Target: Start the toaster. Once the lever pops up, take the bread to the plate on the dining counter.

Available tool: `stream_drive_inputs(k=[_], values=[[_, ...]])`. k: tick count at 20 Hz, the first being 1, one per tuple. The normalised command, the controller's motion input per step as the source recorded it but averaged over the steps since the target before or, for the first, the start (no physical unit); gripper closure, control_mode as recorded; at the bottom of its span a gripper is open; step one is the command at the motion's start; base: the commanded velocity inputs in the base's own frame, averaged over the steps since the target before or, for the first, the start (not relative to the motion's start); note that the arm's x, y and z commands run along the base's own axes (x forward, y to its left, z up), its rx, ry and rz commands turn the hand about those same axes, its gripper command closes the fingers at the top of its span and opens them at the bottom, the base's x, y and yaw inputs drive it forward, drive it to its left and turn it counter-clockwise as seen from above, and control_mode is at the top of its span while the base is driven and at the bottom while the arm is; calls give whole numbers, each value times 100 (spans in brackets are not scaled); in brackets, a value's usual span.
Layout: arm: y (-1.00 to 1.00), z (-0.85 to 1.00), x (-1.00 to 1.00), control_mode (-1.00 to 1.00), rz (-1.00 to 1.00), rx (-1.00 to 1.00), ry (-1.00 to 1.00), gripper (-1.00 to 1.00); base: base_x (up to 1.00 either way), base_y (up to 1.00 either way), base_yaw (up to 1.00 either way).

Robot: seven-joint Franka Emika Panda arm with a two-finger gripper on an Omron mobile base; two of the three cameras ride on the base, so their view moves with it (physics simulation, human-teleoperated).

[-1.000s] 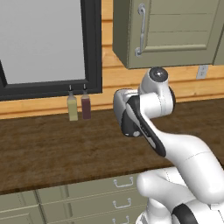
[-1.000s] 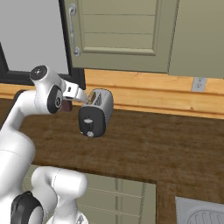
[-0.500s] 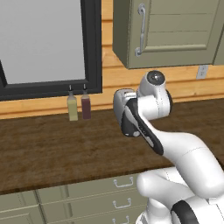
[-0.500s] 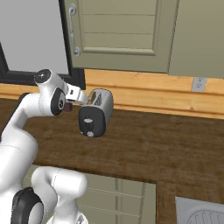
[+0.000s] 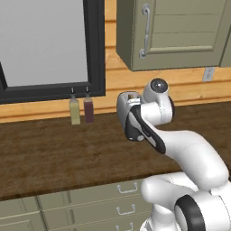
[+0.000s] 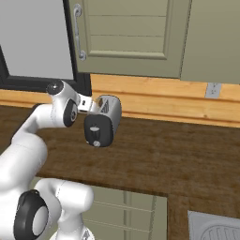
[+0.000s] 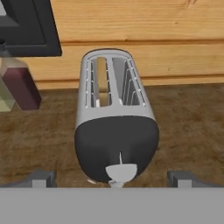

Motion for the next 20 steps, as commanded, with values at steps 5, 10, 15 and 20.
stream_drive_inputs(k=[5,10,15,20], values=[[-1,-5,49,-100,0,0,0,-100,0,0,0],[0,-12,48,-100,0,0,1,-100,0,0,0],[0,-22,41,-100,0,0,3,-100,0,0,0],[1,-27,35,-100,0,0,1,-100,0,0,0]])
